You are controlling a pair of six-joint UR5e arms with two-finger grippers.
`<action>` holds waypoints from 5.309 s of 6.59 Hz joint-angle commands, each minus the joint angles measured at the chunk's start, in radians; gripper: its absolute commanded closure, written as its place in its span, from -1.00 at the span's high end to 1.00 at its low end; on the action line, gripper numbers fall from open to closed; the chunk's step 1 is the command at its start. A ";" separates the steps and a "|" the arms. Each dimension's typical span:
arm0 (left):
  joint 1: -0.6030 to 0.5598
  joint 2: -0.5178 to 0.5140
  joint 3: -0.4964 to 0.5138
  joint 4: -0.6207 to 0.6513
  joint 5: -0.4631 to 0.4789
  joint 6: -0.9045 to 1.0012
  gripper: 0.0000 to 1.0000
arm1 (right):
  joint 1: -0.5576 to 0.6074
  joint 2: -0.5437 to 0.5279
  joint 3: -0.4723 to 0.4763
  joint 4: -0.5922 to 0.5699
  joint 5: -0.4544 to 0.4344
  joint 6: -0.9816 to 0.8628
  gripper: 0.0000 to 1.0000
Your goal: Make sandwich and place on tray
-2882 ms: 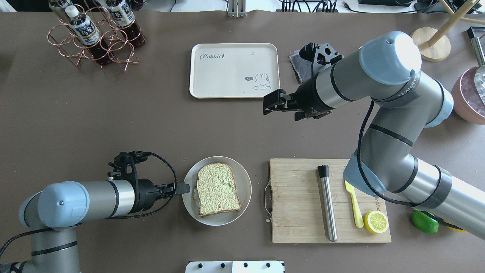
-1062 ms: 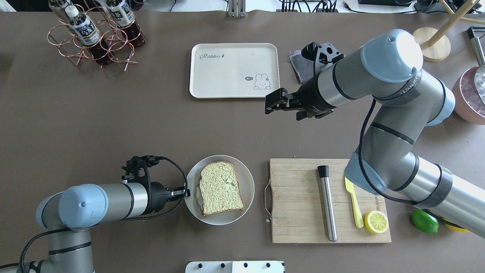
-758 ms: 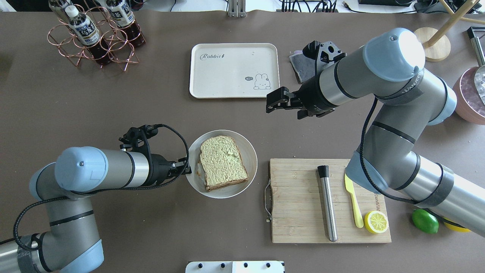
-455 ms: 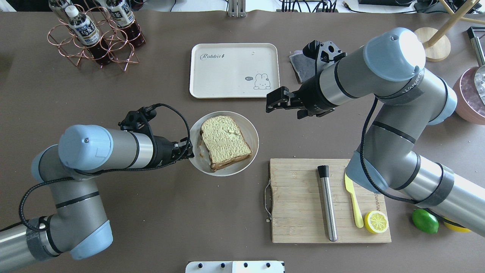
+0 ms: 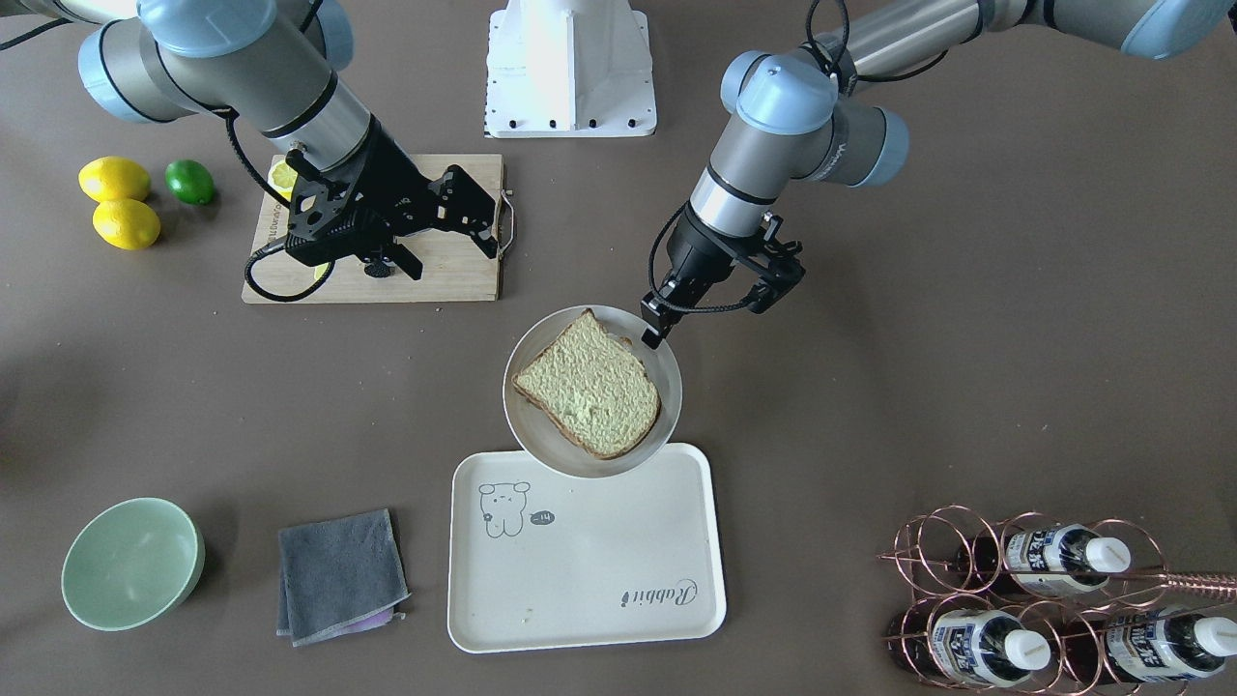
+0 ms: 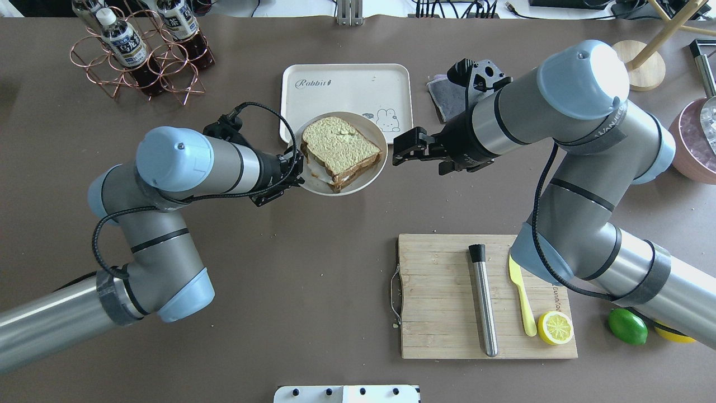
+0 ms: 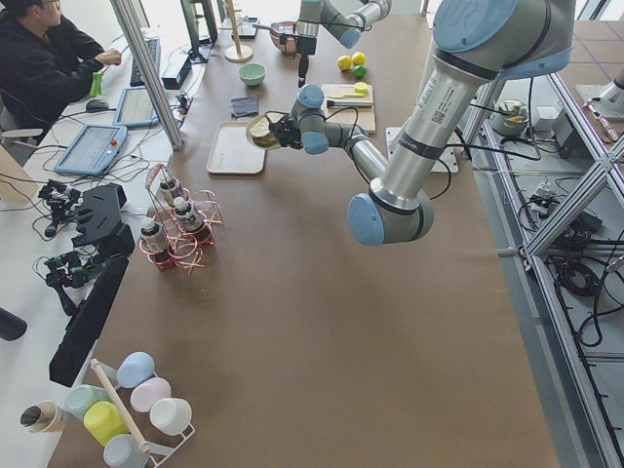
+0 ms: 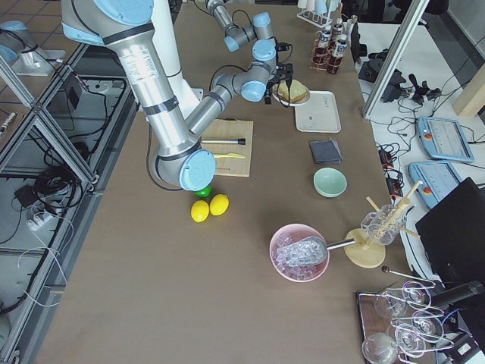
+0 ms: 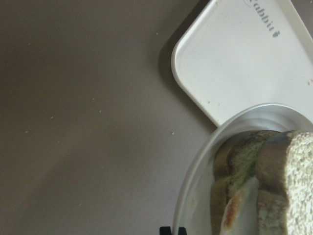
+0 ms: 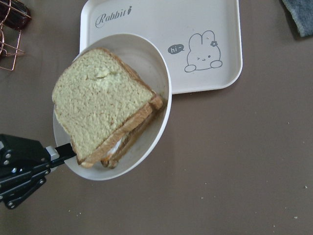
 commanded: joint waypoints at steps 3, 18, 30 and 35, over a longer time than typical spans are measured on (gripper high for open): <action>-0.045 -0.185 0.355 -0.132 0.089 -0.025 -1.00 | 0.006 0.005 -0.004 -0.006 -0.002 0.003 0.99; -0.124 0.236 -0.330 0.262 -0.083 0.384 0.96 | 0.199 -0.005 0.000 -0.325 0.008 -0.340 0.99; -1.062 0.729 -0.114 0.600 -0.650 2.287 0.96 | 0.937 -0.546 -0.271 -0.456 0.183 -1.575 0.99; -1.062 0.726 -0.157 0.592 -0.736 2.166 0.96 | 0.938 -0.535 -0.264 -0.446 0.256 -1.489 0.99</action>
